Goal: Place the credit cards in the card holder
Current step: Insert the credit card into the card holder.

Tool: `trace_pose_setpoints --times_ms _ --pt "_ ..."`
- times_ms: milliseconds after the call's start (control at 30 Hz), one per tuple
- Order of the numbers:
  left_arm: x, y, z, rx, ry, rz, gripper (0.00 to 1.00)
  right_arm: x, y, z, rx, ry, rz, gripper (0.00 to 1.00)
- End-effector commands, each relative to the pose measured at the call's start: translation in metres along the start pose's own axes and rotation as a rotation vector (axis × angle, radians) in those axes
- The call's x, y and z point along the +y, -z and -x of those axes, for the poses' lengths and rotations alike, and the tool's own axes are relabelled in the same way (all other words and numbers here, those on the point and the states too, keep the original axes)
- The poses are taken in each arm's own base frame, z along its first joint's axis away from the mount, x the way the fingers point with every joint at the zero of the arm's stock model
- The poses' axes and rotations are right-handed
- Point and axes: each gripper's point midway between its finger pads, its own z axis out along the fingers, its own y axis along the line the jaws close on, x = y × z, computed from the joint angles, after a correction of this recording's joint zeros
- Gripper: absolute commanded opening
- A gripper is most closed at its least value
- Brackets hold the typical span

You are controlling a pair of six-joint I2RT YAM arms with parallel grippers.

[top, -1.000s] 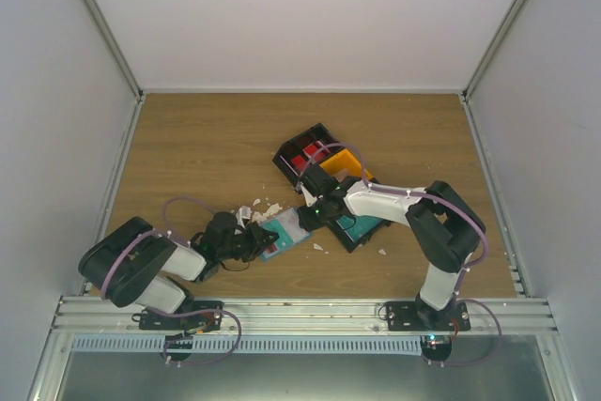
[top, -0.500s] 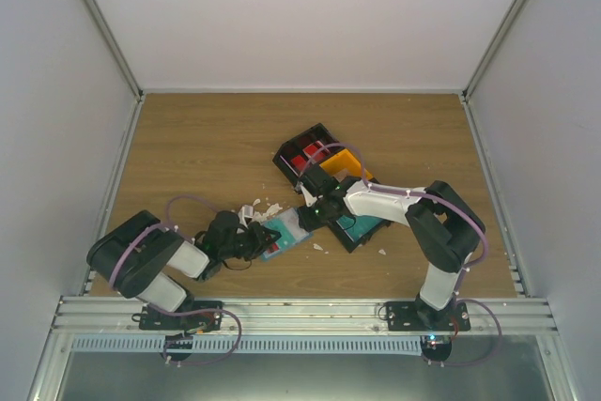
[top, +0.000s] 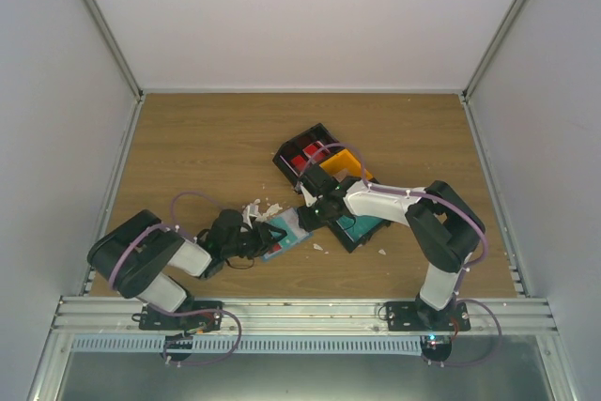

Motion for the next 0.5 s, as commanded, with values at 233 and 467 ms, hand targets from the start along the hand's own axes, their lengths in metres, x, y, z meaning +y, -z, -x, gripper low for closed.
trace_pose_setpoints --times_ms 233,467 --pt "0.027 0.016 -0.012 0.035 -0.002 0.196 0.45 -0.009 -0.012 -0.034 0.127 -0.013 -0.047 0.24" --pt "0.029 0.025 -0.01 0.024 -0.019 0.244 0.59 -0.007 -0.014 -0.032 0.121 -0.009 -0.034 0.24"
